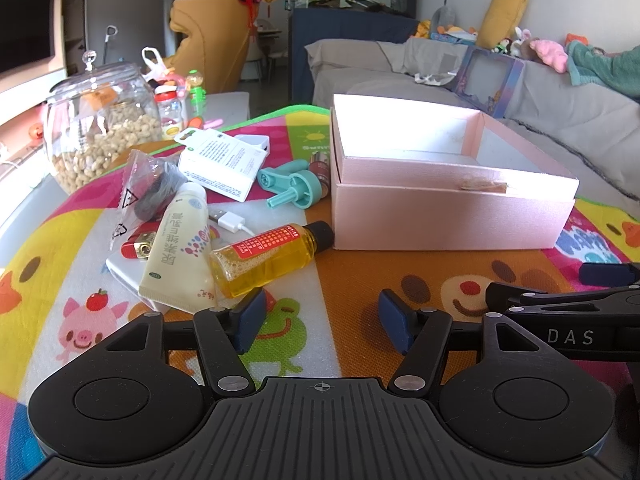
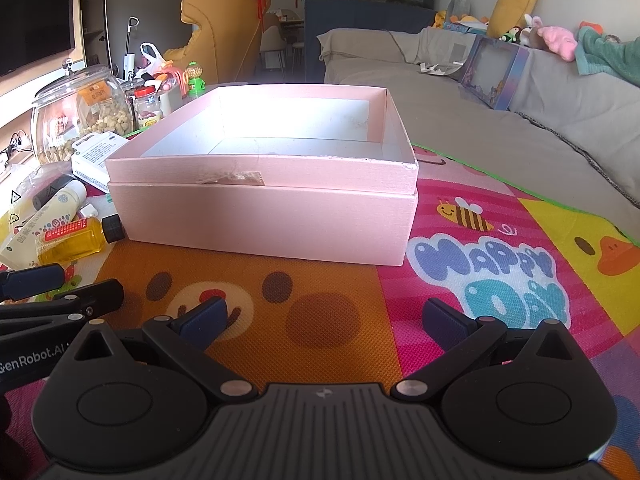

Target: Organize rigid objects

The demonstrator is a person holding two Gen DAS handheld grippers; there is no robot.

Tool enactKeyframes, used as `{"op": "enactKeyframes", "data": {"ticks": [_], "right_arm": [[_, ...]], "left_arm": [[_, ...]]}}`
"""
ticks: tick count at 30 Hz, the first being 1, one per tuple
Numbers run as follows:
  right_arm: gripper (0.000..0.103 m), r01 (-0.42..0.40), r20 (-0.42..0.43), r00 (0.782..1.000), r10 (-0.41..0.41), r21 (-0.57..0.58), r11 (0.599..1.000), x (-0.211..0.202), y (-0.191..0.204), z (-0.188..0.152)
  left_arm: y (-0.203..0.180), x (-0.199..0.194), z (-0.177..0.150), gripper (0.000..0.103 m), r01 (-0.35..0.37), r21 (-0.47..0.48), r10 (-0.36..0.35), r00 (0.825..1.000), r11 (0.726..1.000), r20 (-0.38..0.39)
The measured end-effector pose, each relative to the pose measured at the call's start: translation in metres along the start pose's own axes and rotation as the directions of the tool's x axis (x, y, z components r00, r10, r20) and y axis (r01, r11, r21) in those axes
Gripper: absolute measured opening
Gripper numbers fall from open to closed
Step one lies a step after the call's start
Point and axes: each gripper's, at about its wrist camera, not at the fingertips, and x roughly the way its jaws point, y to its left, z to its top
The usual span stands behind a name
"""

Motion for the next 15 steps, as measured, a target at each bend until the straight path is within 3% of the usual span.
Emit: {"op": "enactKeyframes", "data": {"ticks": [2,5,11,15], "right_arm": [[0.103,-0.014,-0.013,1.000,0.014,-0.006,1.000,0.000,-0.001,0.002],[0.103,-0.044,-0.050,0.998,0.044,-0.002,0.999,0.000,-0.006,0.005],[0.103,-0.026,-0.075,0.997,0.024,-0.023,0.999,-0.002,-0.001,0.005],[0.103,-0.024,-0.082,0.996,0.022,-0.024,0.999,-0.002,0.000,0.006]], "left_arm": [[0.007,-0.004,0.001,0.053,0.037,-0.029,-0.036,0.999,0.999,0.010],[0.022,-0.016,-0.001,0.046,0.102,-0.049,-0.102,0.995,0.994,0.015],[0.066,-0.037,0.020,0.044,0.034,-0.091,-0.023,0.993,0.995,0.117],[0.086,-0.010,0.050,0.039,0.038,-0.088,-0.036,0.999,0.995,0.025]]}}
